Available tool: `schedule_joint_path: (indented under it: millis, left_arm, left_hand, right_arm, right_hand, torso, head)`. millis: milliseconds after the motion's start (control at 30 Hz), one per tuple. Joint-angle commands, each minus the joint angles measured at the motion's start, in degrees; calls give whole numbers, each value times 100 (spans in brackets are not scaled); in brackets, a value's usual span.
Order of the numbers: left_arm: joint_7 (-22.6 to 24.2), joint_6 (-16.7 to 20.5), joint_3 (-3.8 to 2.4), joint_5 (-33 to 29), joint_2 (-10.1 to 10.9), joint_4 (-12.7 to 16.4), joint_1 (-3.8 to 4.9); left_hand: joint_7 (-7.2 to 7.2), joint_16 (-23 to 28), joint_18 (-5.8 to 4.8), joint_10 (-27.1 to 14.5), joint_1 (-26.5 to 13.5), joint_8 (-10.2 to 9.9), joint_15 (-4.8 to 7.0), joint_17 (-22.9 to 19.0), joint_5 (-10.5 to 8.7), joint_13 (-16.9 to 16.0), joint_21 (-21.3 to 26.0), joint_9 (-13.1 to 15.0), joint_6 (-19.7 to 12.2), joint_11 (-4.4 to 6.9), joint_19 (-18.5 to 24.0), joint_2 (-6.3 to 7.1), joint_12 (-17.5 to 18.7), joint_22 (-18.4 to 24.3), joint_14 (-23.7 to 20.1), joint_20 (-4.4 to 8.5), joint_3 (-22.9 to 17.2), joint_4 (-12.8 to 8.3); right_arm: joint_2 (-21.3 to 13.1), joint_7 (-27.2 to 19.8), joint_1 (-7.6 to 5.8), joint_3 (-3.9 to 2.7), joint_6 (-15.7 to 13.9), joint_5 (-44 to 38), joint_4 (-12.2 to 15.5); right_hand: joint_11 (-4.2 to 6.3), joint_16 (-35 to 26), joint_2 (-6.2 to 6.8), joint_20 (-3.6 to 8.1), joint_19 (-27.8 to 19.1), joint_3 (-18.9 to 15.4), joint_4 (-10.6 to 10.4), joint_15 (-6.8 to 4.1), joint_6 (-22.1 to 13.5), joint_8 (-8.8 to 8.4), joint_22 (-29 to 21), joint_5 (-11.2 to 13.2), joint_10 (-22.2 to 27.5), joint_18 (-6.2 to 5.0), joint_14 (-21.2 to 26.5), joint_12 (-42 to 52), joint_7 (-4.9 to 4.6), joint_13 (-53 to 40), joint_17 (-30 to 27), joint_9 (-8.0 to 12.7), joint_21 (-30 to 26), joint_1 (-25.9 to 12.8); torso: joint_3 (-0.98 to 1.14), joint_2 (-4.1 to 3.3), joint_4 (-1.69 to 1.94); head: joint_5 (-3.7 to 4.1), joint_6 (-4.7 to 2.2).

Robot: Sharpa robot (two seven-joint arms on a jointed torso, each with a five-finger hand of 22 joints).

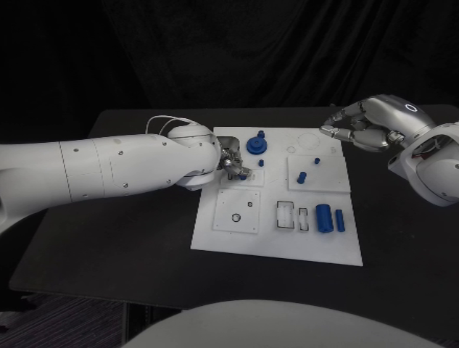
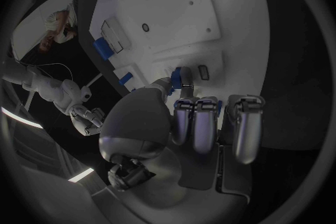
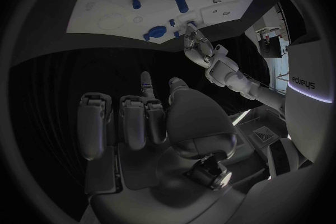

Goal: Assemble the parts on the task board

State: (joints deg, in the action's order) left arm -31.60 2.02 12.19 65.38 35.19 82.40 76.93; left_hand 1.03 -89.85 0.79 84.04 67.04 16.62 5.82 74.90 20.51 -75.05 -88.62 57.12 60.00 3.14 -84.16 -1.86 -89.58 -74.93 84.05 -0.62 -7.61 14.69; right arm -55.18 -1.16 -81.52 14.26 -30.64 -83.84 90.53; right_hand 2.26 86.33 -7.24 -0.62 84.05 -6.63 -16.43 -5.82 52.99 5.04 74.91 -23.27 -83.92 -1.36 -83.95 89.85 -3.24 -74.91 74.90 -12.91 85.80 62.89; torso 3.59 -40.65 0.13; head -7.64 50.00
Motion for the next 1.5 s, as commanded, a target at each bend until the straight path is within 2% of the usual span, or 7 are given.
schedule_joint_path:
  millis: [33, 200, 567, 767, 1200, 1367, 1500]
  left_arm:
    - [68, -74, 1, 23, -17, -4, -21]
    - [57, -102, 1, 23, -25, -21, -21]
    - [41, -143, 1, 23, -25, -41, -22]
    - [239, 71, 1, 23, -11, -31, -22]
    - [590, 256, 1, 23, 17, -17, -22]
    - [542, 196, 1, 23, 13, -59, -22]
    - [452, 116, 1, 23, 15, -81, -22]
  left_hand:
    - [33, -15, -11, 548, -267, -114, -38, 1510, -638, -1443, 40, -25, 44, -54, -410, 4, 23, -1309, 595, -40, 70, 162]
    - [54, -15, -10, 546, -678, -224, -61, 1510, -1159, -1441, 45, -69, 125, -79, -411, -13, 26, -1310, 595, -66, 286, 183]
    - [54, -15, -11, 542, -1179, -305, -68, 1510, -1593, -1437, 48, -53, 227, -84, -414, -102, 33, -1315, 595, -75, 565, 196]
    - [20, -15, -13, 558, -1342, -220, -53, 1510, -1655, -1454, 43, 71, 350, -62, -421, -189, 11, -1324, 595, -67, 661, 195]
    - [-72, -15, -31, 596, -1435, 20, 11, 1510, -1372, -1495, -5, 416, 504, 16, -468, -385, -42, -1379, 595, -8, 718, 202]
    - [-83, -15, -30, 596, -1475, 36, 25, 1510, -829, -1495, -2, 556, 464, 28, -467, -467, -42, -1381, 595, 12, 822, 195]
    - [-86, -15, -29, 596, -1412, 29, 27, 1510, -653, -1495, 3, 591, 450, 31, -463, -485, -42, -1378, 595, 15, 828, 187]
  right_arm:
    - [-3, 141, 12, -5, 31, -31, -1]
    - [-7, 157, 12, -5, 50, -31, 2]
    - [-9, 161, 12, -5, 69, -31, 4]
    - [-7, 160, 14, -5, 69, -31, 0]
    - [1, 179, 31, -5, 87, -31, -13]
    - [3, 186, 36, -5, 100, -31, -19]
    - [2, 187, 37, -5, 106, -31, -18]
  right_hand:
    - [-33, -26, -6, -53, 380, -26, 2, 50, 39, -19, 1353, -39, -608, 17, -449, 15, -14, -1509, 684, 7, -30, 59]
    - [-33, -25, -7, -53, 380, -24, 5, 50, 38, -21, 1352, -44, -608, 17, -450, 15, -15, -1509, 686, 8, -32, 73]
    - [-34, -24, -6, -53, 381, -24, 5, 50, 39, -21, 1353, -46, -608, 17, -450, 15, -15, -1509, 687, 8, -30, 80]
    - [-34, -25, -6, -53, 381, -25, 3, 50, 40, -21, 1353, -45, -608, 17, -450, 15, -15, -1509, 686, 8, -29, 81]
    - [-35, -27, -17, -53, 378, -25, -6, 50, 42, -23, 1351, -45, -608, 16, -449, 15, -17, -1509, 681, 9, -35, 85]
    - [-35, -28, -23, -53, 377, -24, -9, 51, 43, -24, 1350, -45, -608, 15, -448, 15, -17, -1509, 679, 9, -37, 87]
    - [-36, -29, -30, -53, 376, -22, -11, 51, 43, -24, 1349, -45, -608, 14, -448, 15, -18, -1509, 677, 9, -41, 89]
  torso:
    - [-1, -1, 4]
    - [0, -6, -3]
    - [3, -6, -6]
    - [2, -3, -6]
    - [-4, -5, -4]
    - [-6, -3, -3]
    - [-2, -1, -5]
  head:
    - [2, 0]
    - [-1, 0]
    - [-12, 0]
    - [-13, 0]
    - [-6, 0]
    - [-15, 0]
    - [-13, 0]
